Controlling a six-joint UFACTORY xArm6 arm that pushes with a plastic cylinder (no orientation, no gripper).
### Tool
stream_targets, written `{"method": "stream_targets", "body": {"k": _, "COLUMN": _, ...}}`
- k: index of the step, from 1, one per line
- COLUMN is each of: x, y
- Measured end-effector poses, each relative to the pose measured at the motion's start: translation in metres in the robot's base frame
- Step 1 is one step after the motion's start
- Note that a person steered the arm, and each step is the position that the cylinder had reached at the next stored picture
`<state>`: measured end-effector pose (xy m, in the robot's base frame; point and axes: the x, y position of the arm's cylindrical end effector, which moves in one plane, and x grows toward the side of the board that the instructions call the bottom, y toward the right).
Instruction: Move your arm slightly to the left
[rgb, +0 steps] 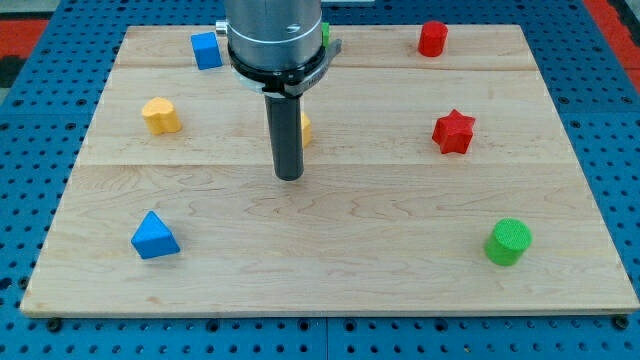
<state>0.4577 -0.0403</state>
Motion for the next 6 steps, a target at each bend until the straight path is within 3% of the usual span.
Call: {"method": "stream_targets", "body": {"k": 6, "x": -0.007, "y": -0.022}}
